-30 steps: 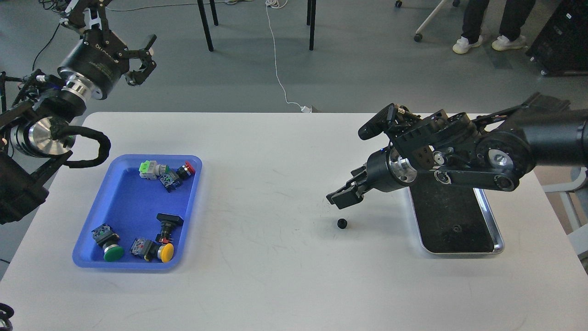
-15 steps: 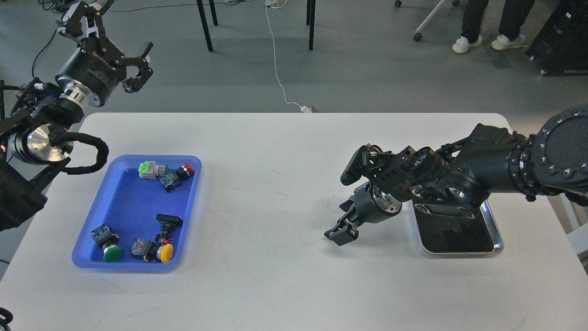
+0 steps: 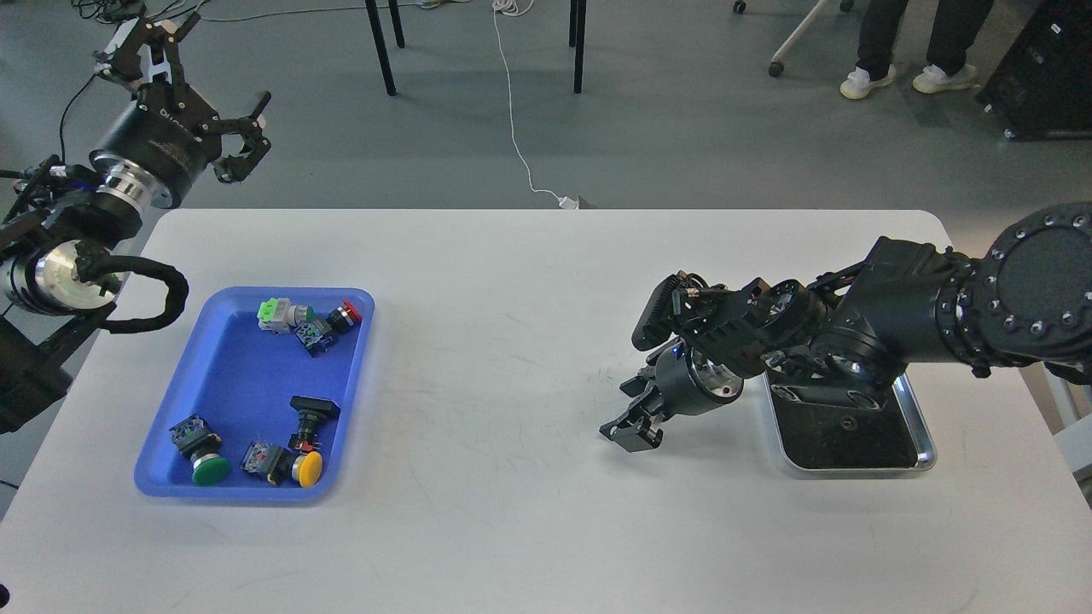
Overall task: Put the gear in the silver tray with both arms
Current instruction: 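Lower the right gripper and grasp the black gear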
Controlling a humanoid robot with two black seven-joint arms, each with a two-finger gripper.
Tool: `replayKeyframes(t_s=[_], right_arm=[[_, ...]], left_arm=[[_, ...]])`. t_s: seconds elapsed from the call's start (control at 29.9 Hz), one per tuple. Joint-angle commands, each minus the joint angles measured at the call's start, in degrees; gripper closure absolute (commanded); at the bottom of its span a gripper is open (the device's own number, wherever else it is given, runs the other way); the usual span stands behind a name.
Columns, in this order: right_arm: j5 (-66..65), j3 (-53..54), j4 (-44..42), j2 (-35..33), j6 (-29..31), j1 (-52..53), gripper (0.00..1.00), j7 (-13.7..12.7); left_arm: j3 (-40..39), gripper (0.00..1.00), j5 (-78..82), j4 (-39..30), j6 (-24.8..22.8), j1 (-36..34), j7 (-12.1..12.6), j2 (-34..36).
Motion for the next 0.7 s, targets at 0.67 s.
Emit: replayKeyframes(t_s=[0.67], right_arm=[[-1.11, -1.86, 0.47, 0.29, 0.36, 0.49, 0.61, -0.11]], left_arm=[[0.33, 0.02, 0.35, 0.01, -1.48, 0.53, 0.18, 2.03]])
